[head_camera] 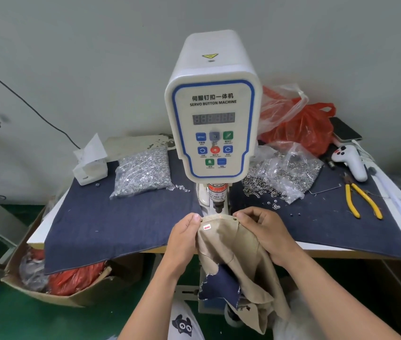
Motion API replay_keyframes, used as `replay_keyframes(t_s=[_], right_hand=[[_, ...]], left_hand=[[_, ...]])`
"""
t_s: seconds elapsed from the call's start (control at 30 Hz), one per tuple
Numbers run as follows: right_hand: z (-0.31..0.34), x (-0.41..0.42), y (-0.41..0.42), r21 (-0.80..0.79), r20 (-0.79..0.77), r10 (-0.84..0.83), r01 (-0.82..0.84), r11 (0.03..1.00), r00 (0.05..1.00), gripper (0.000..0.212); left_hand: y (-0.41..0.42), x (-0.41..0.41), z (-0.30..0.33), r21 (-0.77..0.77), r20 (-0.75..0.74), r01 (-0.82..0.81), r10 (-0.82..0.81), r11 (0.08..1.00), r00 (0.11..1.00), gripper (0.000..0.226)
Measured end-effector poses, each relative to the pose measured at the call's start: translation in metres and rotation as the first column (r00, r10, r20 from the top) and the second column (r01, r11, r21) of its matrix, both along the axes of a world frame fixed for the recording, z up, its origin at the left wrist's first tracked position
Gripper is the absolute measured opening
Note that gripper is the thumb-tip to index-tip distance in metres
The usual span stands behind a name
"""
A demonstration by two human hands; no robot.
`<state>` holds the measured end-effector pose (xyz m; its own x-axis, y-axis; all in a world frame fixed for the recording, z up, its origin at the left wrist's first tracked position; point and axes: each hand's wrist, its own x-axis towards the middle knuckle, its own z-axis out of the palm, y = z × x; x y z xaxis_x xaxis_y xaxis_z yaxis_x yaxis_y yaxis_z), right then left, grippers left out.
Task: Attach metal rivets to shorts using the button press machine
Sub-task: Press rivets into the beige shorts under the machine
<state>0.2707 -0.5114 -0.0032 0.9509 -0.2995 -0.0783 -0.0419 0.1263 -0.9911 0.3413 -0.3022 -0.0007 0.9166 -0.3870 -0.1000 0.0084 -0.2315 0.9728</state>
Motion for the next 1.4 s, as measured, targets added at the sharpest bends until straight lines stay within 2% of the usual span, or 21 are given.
replay_keyframes(t_s=[0.43,0.6,0.73,0.83,0.9,0.93,1.0,1.07,1.17,1.23,1.27,1.33,1.4], right_hand=[[0.0,-0.002,0.0,-0.027,0.033,0.038,-0.037,0.999,0.999,0.009],[0.002,-0.005,-0.004,0.104,0.027,0.104,-0.107,0.989,0.994,0.018],[0.009,-0.007,-0.002,0.091,0.03,0.15,-0.152,0.984,0.988,0.024],[0.022,-0.012,0.006,-0.023,0.003,0.194,-0.194,0.981,0.981,0.023],[0.03,-0.016,0.011,-0.123,-0.006,0.279,-0.278,0.953,0.96,0.019],[0.034,-0.018,0.013,-0.167,-0.003,0.326,-0.322,0.932,0.945,0.016],[0.039,-0.024,0.012,-0.191,-0.016,0.387,-0.383,0.904,0.922,0.015],[0.045,-0.031,0.004,-0.2,-0.096,0.436,-0.447,0.872,0.895,0.02],[0.05,-0.041,-0.013,-0.346,-0.277,0.552,-0.617,0.707,0.787,0.008],[0.049,-0.045,-0.019,-0.427,-0.361,0.545,-0.653,0.625,0.757,0.012],[0.048,-0.047,-0.02,-0.426,-0.353,0.53,-0.637,0.642,0.771,0.013],[0.049,-0.05,-0.017,-0.312,-0.242,0.513,-0.567,0.763,0.824,0.012],[0.051,-0.052,-0.013,-0.119,-0.132,0.483,-0.498,0.859,0.866,0.013]], left_hand=[[0.001,-0.001,0.003,-0.038,-0.012,0.019,-0.019,0.999,1.0,0.044],[0.002,-0.002,0.005,-0.131,-0.049,0.029,-0.035,0.991,0.998,0.05],[0.01,-0.002,0.008,-0.16,-0.099,0.1,-0.117,0.982,0.988,0.044],[0.015,-0.008,0.021,-0.003,-0.055,0.282,-0.282,0.959,0.958,0.05],[0.016,-0.013,0.032,0.208,0.065,0.37,-0.39,0.906,0.918,0.043],[0.016,-0.016,0.037,0.261,0.127,0.382,-0.424,0.886,0.897,0.037],[0.02,-0.021,0.046,0.185,0.176,0.401,-0.431,0.897,0.885,0.025],[0.027,-0.028,0.052,-0.069,0.071,0.392,-0.388,0.917,0.919,0.023],[0.036,-0.033,0.049,-0.462,-0.163,0.198,-0.302,0.865,0.939,0.025],[0.044,-0.03,0.045,-0.572,-0.235,0.072,-0.247,0.817,0.94,0.033],[0.051,-0.029,0.041,-0.593,-0.255,0.032,-0.225,0.805,0.94,0.037],[0.065,-0.028,0.037,-0.566,-0.271,0.003,-0.189,0.824,0.944,0.041],[0.068,-0.026,0.035,-0.407,-0.274,0.014,-0.137,0.913,0.952,0.042]])
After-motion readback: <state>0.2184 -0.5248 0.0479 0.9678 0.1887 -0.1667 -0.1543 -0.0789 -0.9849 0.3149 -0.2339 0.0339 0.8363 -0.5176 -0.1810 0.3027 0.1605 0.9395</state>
